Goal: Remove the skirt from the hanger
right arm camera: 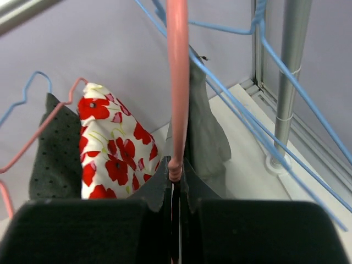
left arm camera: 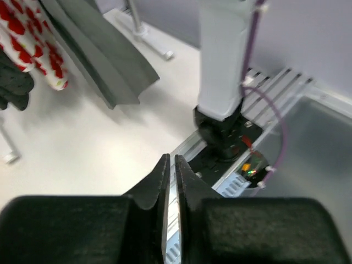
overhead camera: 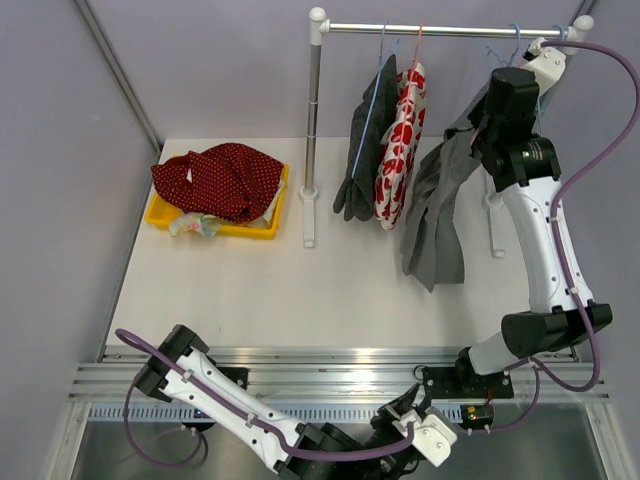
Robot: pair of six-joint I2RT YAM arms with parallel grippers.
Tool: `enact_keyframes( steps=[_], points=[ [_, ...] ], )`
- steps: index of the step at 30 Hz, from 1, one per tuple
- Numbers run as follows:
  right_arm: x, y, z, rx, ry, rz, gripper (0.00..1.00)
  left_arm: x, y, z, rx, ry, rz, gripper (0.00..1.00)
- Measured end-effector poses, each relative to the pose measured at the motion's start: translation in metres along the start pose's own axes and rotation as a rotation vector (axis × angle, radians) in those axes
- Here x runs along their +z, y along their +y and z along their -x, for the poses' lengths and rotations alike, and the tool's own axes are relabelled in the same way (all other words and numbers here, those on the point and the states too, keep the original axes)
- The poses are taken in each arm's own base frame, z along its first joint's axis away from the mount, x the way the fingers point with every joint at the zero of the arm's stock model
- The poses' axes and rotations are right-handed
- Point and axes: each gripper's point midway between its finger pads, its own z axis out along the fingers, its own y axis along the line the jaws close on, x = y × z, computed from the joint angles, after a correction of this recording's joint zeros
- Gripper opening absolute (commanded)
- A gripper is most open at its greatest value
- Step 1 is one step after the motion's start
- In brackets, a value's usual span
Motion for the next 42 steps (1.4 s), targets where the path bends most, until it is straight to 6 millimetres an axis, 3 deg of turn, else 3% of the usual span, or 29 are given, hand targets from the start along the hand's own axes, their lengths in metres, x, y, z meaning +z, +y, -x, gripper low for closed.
enact_keyframes(
  steps=[3, 7, 11, 14, 17, 20, 23, 26, 34, 37, 42],
  points=[
    [-0.017, -0.001, 0.011, 0.049, -0.027, 0.039, 0.00, 0.002, 0.018, -0.012, 0.028, 0.022, 0.049, 0.75],
    [-0.068, -0.005, 0.020, 0.104, -0.033, 0.177, 0.00, 0.002, 0.058, -0.004, 0.049, 0.012, 0.077, 0.92],
    [-0.119, -0.008, 0.029, 0.155, -0.042, 0.316, 0.00, 0.009, 0.112, 0.025, -0.028, -0.041, 0.072, 0.96],
    [-0.145, -0.007, 0.030, 0.190, -0.039, 0.399, 0.00, 0.028, 0.151, 0.070, -0.160, -0.108, 0.062, 0.97],
    [-0.158, -0.006, 0.016, 0.199, -0.005, 0.459, 0.00, 0.049, 0.179, 0.114, -0.234, -0.185, 0.042, 0.97],
    [-0.168, -0.004, -0.004, 0.191, 0.040, 0.522, 0.00, 0.067, 0.184, 0.148, -0.251, -0.241, -0.003, 0.97],
    [-0.175, 0.000, -0.029, 0.176, 0.109, 0.583, 0.00, 0.091, 0.181, 0.161, -0.243, -0.265, -0.054, 0.95],
    [-0.191, 0.003, -0.038, 0.171, 0.141, 0.658, 0.00, 0.118, 0.182, 0.152, -0.216, -0.245, -0.080, 0.94],
    [-0.250, 0.009, -0.019, 0.193, 0.118, 0.862, 0.00, 0.183, 0.189, 0.108, -0.212, -0.153, -0.070, 0.88],
    [-0.270, 0.007, -0.013, 0.188, 0.101, 0.912, 0.00, 0.199, 0.184, 0.097, -0.213, -0.128, -0.063, 0.87],
    [-0.282, -0.003, -0.009, 0.175, 0.070, 0.915, 0.00, 0.203, 0.181, 0.106, -0.233, -0.142, -0.065, 0.77]
  ],
)
